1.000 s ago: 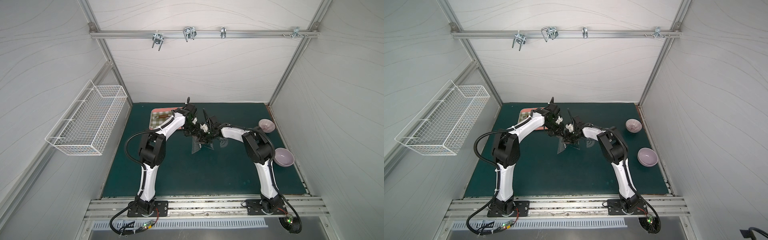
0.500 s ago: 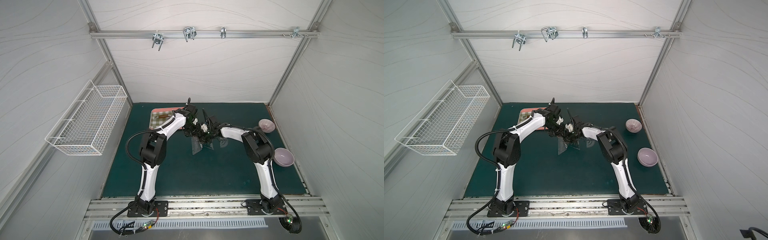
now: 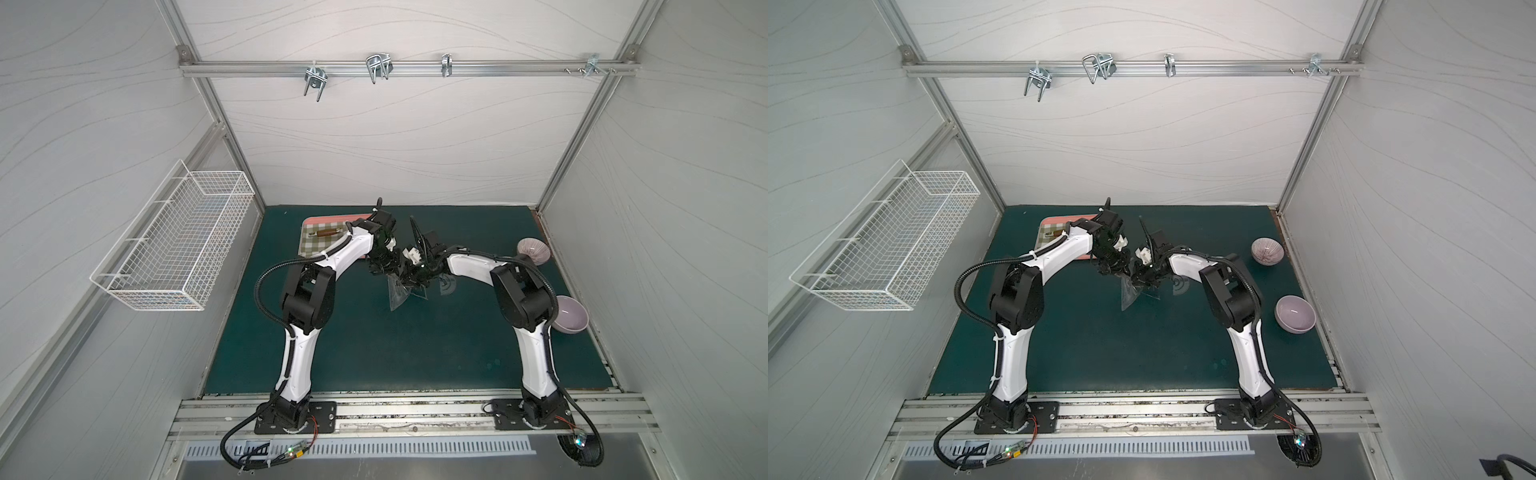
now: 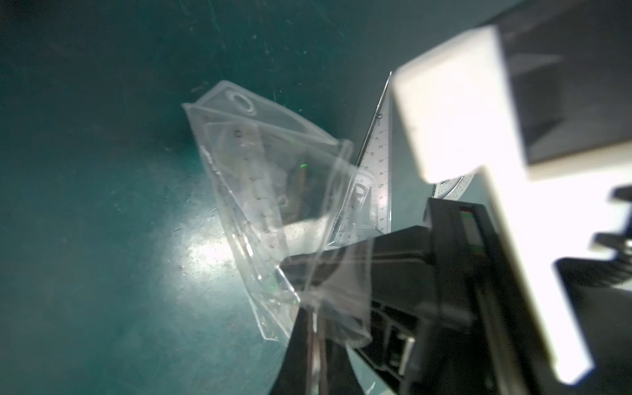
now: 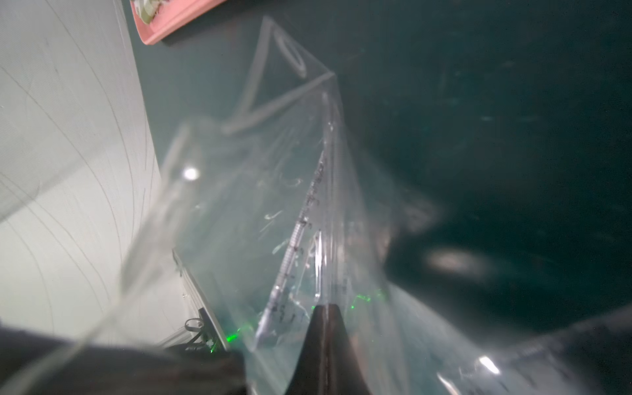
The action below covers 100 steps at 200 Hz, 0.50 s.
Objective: Open the ruler set and take out the ruler
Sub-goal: Take out the ruler from the ruler set bag.
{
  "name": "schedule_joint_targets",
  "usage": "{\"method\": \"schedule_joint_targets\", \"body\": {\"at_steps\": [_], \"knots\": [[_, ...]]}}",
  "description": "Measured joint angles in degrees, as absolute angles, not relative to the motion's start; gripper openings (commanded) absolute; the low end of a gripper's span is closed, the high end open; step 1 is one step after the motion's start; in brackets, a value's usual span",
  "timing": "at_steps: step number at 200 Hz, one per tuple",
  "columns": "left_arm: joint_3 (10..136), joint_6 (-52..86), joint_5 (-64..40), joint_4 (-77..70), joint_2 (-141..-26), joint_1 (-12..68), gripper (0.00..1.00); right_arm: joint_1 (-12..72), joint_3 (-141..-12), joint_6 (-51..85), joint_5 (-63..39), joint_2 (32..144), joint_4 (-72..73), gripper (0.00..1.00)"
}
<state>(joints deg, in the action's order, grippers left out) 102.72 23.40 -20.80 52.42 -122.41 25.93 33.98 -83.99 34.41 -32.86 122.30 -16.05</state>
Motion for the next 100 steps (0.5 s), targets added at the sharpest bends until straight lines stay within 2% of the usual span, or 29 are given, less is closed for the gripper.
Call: {"method": "schedule_joint_targets", "body": {"at_steps": [100], "knots": [[103.1,24.2,-21.5,52.1,-122.9,26.1,0.0,32.8,-83.3,31.6,-32.7,119.8,-19.2,0.0]]}}
